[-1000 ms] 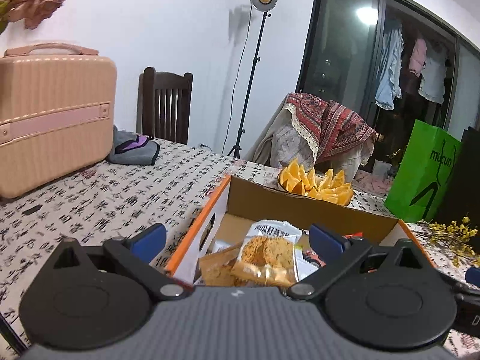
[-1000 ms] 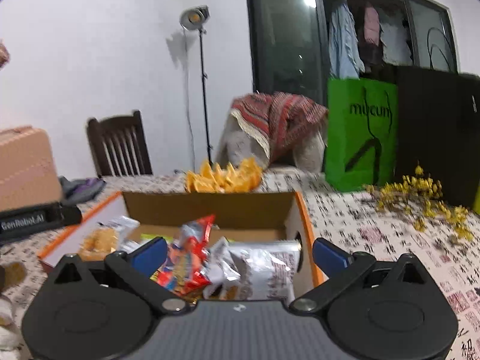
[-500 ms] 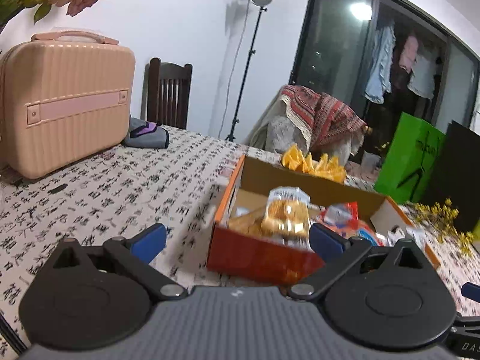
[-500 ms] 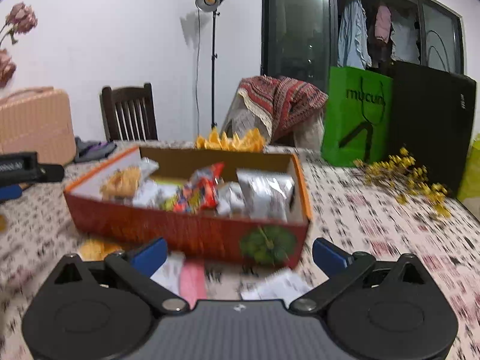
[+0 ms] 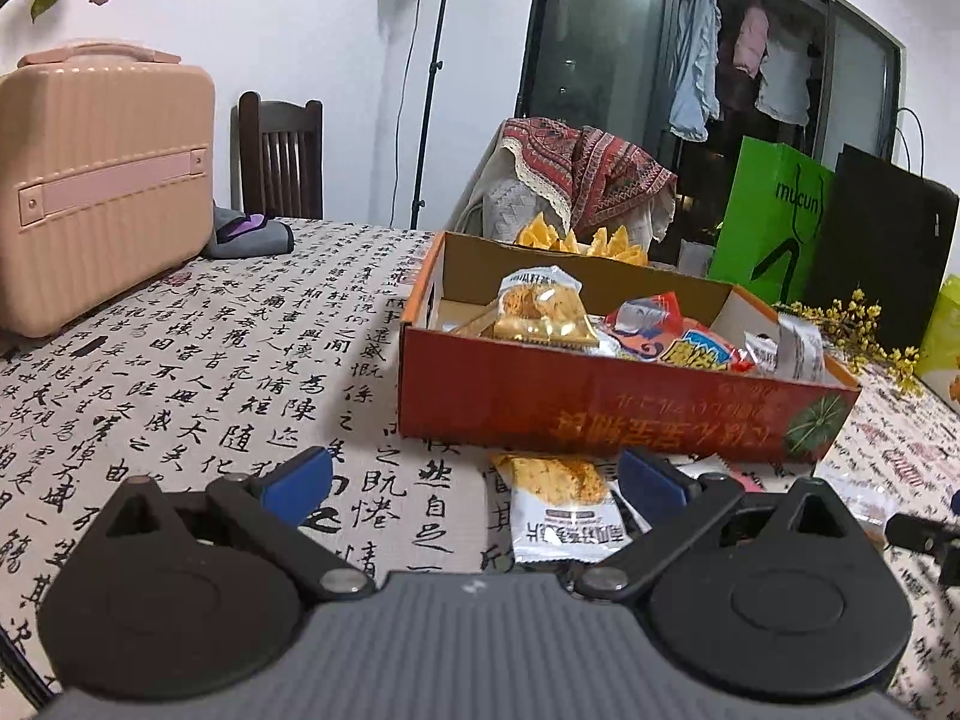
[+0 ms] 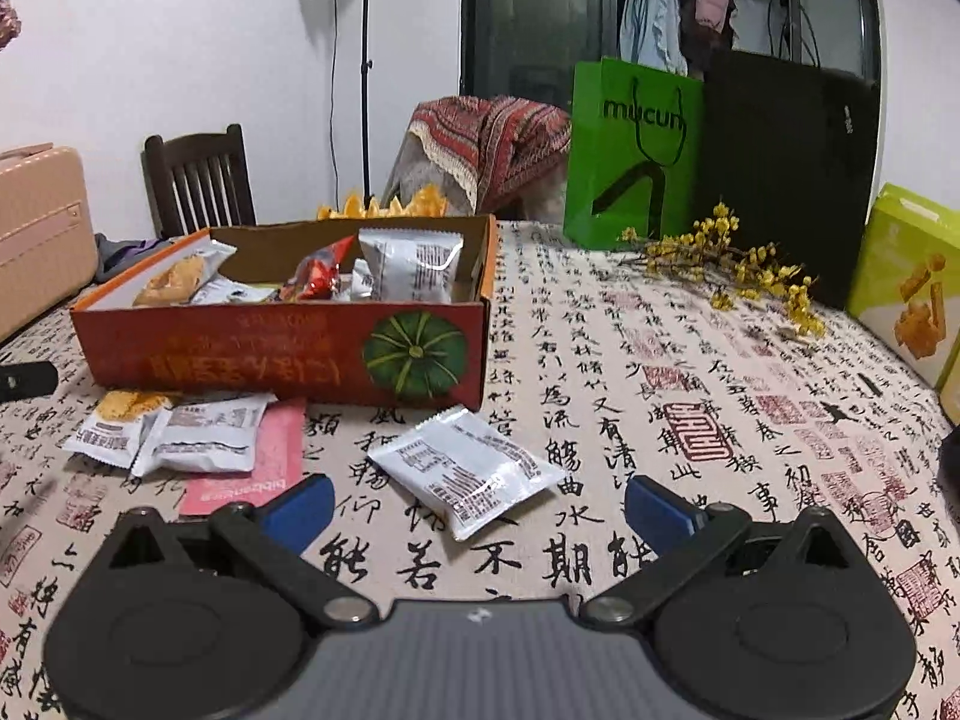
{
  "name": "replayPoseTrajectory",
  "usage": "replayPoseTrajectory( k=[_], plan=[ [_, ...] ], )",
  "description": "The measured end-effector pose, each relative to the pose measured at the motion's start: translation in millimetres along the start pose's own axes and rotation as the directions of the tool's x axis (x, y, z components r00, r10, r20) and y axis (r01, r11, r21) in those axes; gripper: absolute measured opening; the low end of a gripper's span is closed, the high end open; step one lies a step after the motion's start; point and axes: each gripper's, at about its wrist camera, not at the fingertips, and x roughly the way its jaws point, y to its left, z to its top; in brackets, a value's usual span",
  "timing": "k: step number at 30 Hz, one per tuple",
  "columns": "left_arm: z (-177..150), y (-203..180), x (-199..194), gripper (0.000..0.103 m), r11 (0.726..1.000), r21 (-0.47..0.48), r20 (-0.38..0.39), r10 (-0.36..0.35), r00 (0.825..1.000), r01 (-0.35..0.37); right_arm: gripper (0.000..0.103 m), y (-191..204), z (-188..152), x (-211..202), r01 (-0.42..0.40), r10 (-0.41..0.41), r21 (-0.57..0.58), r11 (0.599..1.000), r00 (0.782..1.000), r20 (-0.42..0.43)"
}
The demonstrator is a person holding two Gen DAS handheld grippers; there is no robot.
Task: Organize snacks
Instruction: 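Move both grippers back to the remaining snack pile, then grasp a white sachet with the right gripper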
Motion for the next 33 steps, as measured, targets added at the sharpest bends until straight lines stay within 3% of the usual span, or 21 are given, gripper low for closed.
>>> replayPoseTrajectory(
  k=[8, 13, 15, 16, 20, 21, 26, 33],
  plan=[
    [-5, 10, 14, 0.103, 0.999, -0.043, -0.034, -0.014, 0.999, 0.012, 0.103, -3, 12, 54, 0.031, -0.041, -0.073, 0.997, 0.988, -0.150],
    [-6, 12, 16, 0.103, 0.998, -0.050, -0.050, -0.032, 0.998, 0.029, 0.103, -12, 24, 81, -0.046, 0.041, -0.023, 0.999, 0.983, -0.180],
    [-6, 13, 18, 0.103, 0.997, -0.064, -0.059, -0.035, 0.998, 0.031, 0.103, -14, 27, 87, -0.040, 0.039, -0.003, 0.999, 0.984, -0.174],
    [-6, 15, 18, 0.103, 0.997, -0.075, -0.063, -0.037, 0.997, 0.032, 0.101, -14, 26, 87, -0.038, 0.038, 0.005, 0.999, 0.985, -0.169],
    [-5, 21, 20, 0.103, 0.993, -0.112, -0.074, -0.047, 0.996, 0.038, 0.057, -4, 23, 72, -0.063, 0.061, -0.011, 0.998, 0.990, -0.127],
    [-5, 21, 20, 0.103, 0.993, -0.115, -0.077, -0.047, 0.996, 0.038, 0.053, -1, 22, 68, -0.069, 0.066, -0.018, 0.997, 0.990, -0.121],
    [-5, 21, 21, 0.103, 0.994, -0.107, -0.078, -0.040, 0.996, 0.032, 0.042, 2, 16, 54, -0.077, 0.077, 0.006, 0.997, 0.995, -0.065],
    [0, 4, 25, 0.103, 0.999, -0.053, -0.140, -0.014, 0.990, 0.007, 0.041, -19, 12, 38, -0.095, 0.088, 0.116, 0.989, 0.994, 0.065]
  ],
)
